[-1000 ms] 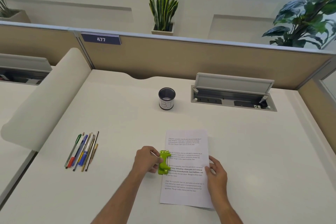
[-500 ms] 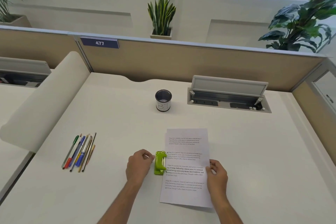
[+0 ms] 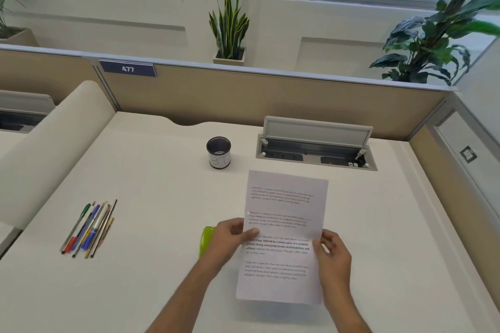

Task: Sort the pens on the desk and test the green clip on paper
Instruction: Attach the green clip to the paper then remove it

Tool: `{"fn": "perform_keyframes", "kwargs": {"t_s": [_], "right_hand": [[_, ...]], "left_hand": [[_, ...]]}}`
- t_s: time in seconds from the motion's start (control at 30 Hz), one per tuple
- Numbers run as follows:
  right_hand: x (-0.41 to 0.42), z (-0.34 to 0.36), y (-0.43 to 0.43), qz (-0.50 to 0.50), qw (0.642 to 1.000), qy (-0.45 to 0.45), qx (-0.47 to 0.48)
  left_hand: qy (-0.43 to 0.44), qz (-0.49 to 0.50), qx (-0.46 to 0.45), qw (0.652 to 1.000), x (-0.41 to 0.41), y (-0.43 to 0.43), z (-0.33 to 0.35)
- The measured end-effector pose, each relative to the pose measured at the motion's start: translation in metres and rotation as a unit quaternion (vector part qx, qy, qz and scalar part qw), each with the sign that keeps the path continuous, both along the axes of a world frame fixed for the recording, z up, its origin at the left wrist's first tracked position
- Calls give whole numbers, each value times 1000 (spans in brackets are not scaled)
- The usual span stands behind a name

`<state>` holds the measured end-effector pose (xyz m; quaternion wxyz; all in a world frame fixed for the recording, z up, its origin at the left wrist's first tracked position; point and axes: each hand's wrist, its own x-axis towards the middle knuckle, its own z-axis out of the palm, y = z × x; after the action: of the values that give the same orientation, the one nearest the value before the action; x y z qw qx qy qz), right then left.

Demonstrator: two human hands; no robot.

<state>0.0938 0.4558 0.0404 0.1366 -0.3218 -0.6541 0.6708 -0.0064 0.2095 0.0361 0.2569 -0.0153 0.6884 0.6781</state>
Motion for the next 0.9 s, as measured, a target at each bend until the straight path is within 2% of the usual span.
{"fn": "perform_keyframes", "kwargs": {"t_s": [0.13, 0.33, 0.5, 0.63, 0.77, 0.9], "right_hand": [[8, 23, 32, 26, 998, 57, -4], [20, 54, 85, 26, 994, 100, 31], [38, 61, 112, -2, 989, 135, 65], [53, 36, 120, -22, 992, 104, 71], [69, 1, 119, -44, 998, 18, 46], [77, -6, 128, -67, 996, 25, 46]], "left_hand": [[52, 48, 35, 997, 5, 42, 20], [205, 72, -52, 975, 16, 101, 49], [297, 105, -52, 948, 42, 145, 59], [308, 110, -83, 941, 66, 176, 30], [246, 97, -178, 948, 90, 194, -11], [303, 117, -181, 928, 96, 201, -11]]}}
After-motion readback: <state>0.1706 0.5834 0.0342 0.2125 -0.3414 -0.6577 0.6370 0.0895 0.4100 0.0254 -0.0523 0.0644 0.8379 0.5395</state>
